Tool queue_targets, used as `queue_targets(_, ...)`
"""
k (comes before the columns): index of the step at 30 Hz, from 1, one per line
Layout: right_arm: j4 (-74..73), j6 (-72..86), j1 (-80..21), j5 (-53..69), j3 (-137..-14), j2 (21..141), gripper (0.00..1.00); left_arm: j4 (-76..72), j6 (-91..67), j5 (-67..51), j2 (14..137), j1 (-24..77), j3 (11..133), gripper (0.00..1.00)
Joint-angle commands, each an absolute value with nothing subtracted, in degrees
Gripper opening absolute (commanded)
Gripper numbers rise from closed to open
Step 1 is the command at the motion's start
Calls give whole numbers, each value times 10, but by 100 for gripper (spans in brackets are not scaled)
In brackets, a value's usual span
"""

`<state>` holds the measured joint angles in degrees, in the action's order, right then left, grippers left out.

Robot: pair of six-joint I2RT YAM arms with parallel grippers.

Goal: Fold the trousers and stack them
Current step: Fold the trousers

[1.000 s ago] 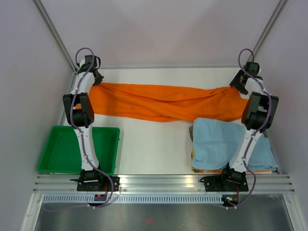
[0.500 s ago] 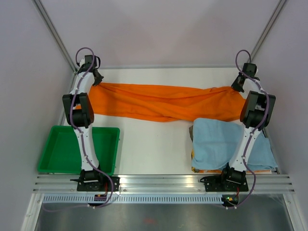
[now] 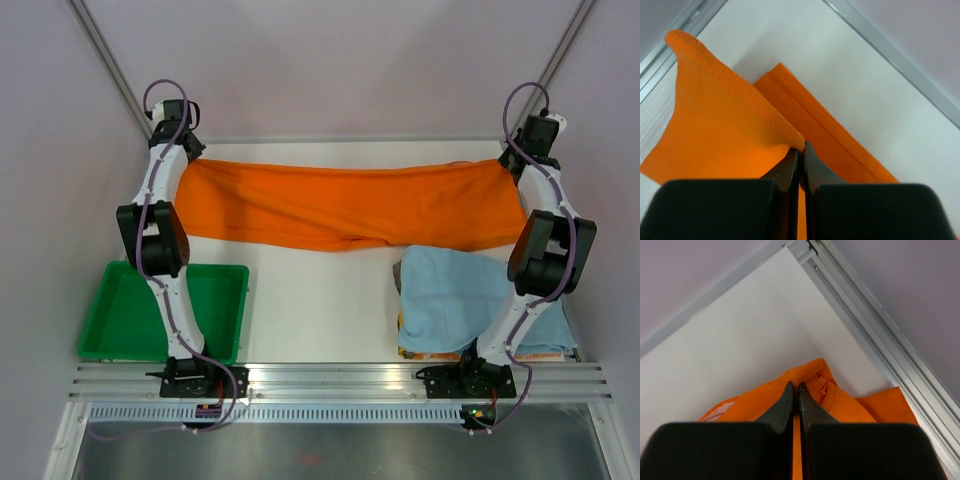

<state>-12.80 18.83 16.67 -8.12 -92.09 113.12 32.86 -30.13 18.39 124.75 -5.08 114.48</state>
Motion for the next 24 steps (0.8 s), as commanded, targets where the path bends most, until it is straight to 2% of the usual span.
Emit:
queue_targets(1, -83, 183, 174, -113, -904, 1103, 0, 310, -274, 217, 1229, -55, 1167, 2)
queue_targets(8, -104, 185, 182, -101, -926, 1154, 0, 344, -289, 186, 1313, -55, 1249, 2)
queue_targets(15, -78, 178, 184, -88, -940, 1198, 0, 317, -311, 178, 1354, -55, 1252, 2)
queue_targets(24, -26, 169, 184, -24, -1002, 1288, 0, 275, -330, 178, 1401, -54, 1272, 9)
